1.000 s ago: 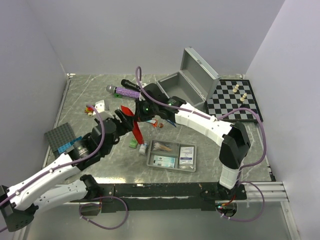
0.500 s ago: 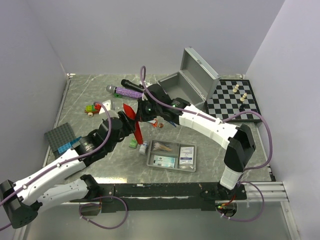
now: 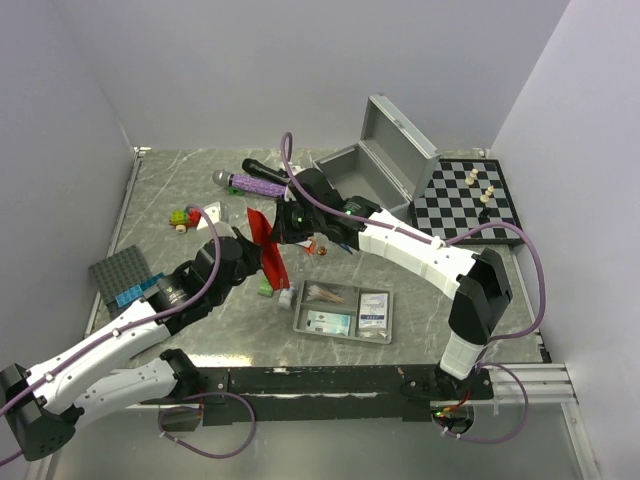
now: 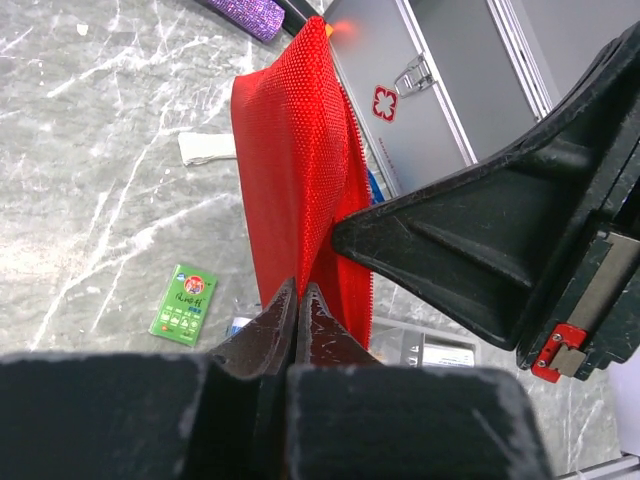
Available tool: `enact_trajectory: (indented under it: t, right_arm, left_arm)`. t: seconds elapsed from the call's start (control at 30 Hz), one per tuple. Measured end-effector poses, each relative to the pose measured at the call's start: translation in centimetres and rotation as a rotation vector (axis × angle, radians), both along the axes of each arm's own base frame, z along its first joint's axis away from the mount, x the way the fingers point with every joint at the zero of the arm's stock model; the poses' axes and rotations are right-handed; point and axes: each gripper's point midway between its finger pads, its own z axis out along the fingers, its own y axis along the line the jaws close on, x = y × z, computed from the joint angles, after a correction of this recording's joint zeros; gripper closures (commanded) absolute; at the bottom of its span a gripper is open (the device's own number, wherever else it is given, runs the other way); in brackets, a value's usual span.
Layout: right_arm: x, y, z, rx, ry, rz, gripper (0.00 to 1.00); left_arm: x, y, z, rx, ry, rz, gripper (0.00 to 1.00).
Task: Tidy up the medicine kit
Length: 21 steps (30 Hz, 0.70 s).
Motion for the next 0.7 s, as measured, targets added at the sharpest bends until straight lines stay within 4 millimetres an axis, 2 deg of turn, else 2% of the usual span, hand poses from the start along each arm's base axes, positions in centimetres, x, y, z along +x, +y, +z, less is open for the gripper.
enact_trajectory:
  t: [0.13,0.3,0.4,0.5,0.7]
  right_arm:
    - [-0.1,-0.2,-0.3,-0.006,-0.001,0.002,1.0]
    - [-0.2,-1.7,-1.4,-0.058,-0.033,-0.007,0.5]
    - [-0.3,-2.3,-1.8,-0.081,-0.045,-0.009,0.34]
    - [-0.3,-2.5,-2.0,-0.088,-0.048,-0.011,0.28]
    - [-0.2,-2.1,-1.7,-0.062,-0.039,-0.026,0.26]
  left_arm:
    - [0.0,0.1,-0.2,0.022,-0.001,-0.007,0.99]
    - [0.1,0.8,-0.7,0.149,0.024,-0.017,0.99]
    - [0.6,0.8,-0.1,0.223,0.031,-0.033,0.99]
    - [1.1,0.5,0.9,0.269,0.032,-0.046,0.99]
    - [2.2,-0.2,1.3,0.352,0.069,-0.055,0.99]
